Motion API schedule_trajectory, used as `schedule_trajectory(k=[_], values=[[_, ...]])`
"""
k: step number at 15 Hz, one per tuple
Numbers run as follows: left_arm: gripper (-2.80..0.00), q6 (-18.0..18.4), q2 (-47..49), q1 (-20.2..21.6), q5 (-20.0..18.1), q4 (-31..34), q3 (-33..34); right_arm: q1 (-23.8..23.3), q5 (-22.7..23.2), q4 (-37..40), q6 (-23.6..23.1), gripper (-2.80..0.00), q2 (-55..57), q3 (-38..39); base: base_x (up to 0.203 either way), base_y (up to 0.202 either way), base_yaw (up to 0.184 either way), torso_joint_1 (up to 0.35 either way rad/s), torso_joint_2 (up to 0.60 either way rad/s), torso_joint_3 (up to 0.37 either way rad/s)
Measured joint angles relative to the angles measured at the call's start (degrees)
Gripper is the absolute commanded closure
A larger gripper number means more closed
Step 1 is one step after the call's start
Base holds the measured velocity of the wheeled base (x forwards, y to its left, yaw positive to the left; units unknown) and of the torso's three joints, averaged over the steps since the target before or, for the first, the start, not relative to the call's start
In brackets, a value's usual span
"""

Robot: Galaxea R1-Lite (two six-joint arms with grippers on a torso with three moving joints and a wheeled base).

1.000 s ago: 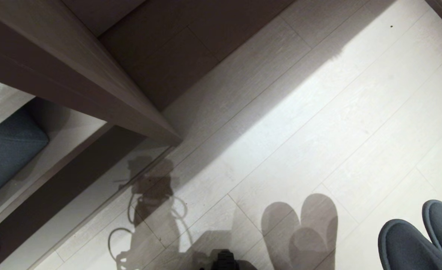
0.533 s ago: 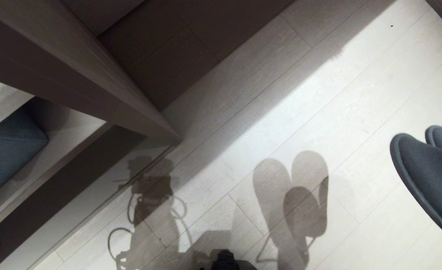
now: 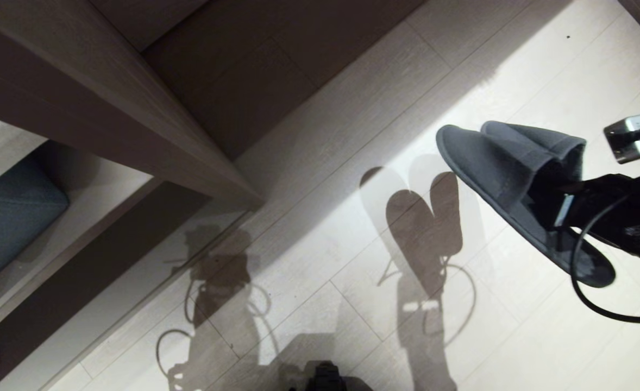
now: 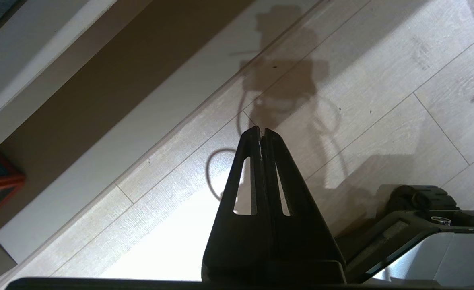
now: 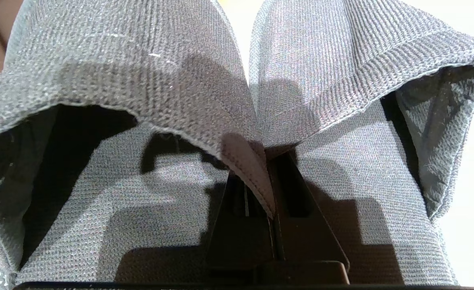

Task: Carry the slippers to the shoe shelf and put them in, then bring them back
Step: Place the slippers on the floor

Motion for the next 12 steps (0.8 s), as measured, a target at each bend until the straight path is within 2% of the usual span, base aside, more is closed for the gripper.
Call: schedule_trajectory(k=[3,5,7,9,11,12], values=[[0.00,0.06,0.00,0.00,-0.02,0.02,0.00,4.86,1.08,-13.11,-0.68,0.00,14.23,-4.89,0.000,0.000,0.000,0.000,0.00,0.000],[0.00,0.06,0.00,0.00,0.00,0.02,0.00,7.34,7.04,-19.13,-4.74,0.00,22.13,-9.10,0.000,0.000,0.000,0.000,0.00,0.000],[0.00,0.10,-0.01,0.00,0.00,0.00,0.00,8.43,13.11,-18.03,-11.75,0.00,28.37,-12.87,0.000,0.000,0.000,0.000,0.00,0.000],[0.00,0.20,-0.01,0.00,0.00,-0.05,0.00,8.55,17.25,-16.68,-17.33,0.00,33.31,-16.16,0.000,0.000,0.000,0.000,0.00,0.000],[0.00,0.06,0.00,0.00,0.00,-0.02,0.00,8.32,17.36,-16.75,-19.47,0.00,37.79,-19.90,0.000,0.000,0.000,0.000,0.00,0.000],[0.00,0.07,0.00,0.00,0.00,-0.02,0.00,8.10,15.74,-17.41,-19.75,0.00,39.70,-21.38,0.000,0.000,0.000,0.000,0.00,0.000]])
